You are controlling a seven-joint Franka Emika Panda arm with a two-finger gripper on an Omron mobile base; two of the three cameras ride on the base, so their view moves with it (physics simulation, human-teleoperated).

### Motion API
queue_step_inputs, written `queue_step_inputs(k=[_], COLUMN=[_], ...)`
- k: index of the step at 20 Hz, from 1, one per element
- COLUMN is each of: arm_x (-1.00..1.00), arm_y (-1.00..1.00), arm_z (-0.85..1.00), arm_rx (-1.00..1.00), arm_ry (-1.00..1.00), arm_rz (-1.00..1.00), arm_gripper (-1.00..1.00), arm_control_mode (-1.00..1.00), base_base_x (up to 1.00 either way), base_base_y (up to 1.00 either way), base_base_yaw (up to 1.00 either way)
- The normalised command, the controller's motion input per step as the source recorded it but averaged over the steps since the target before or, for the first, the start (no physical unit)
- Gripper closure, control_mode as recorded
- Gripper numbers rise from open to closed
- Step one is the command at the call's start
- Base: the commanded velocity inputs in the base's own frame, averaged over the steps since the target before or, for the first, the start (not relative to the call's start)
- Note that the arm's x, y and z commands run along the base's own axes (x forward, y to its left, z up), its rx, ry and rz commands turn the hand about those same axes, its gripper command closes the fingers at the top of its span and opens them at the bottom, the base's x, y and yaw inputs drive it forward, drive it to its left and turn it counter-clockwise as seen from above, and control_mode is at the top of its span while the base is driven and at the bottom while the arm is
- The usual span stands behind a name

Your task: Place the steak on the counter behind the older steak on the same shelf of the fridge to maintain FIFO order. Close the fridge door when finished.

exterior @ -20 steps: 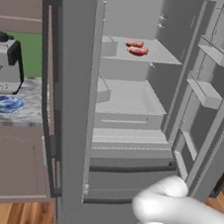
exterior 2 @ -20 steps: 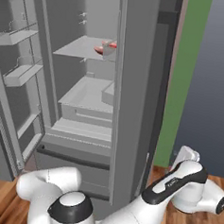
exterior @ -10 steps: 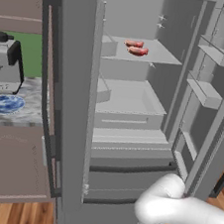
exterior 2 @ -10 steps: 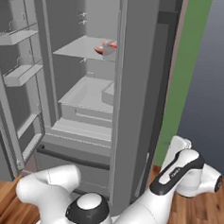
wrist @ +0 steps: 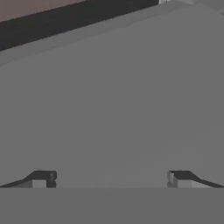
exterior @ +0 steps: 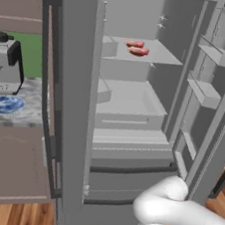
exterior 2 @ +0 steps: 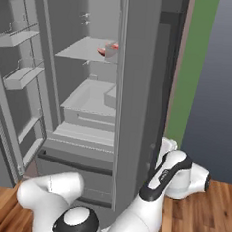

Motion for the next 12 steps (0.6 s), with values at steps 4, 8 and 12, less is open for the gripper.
queue_step_inputs(k=[4,8,12], arm_x=[0.00,0.00,0.04], arm_y=[1.00,1.00,0.96], arm_z=[0.00,0.01,0.05], arm_rx=[0.00,0.00,0.00], arm_ry=[-0.02,-0.04,-0.04], arm_rz=[0.01,0.01,0.00], arm_gripper=[-1.00,-1.00,-1.00], arm_control_mode=[-1.00,-1.00,-1.00], base_base_x=[0.00,0.00,0.00], base_base_y=[0.00,0.00,0.00], base_base_yaw=[0.00,0.00,0.00])
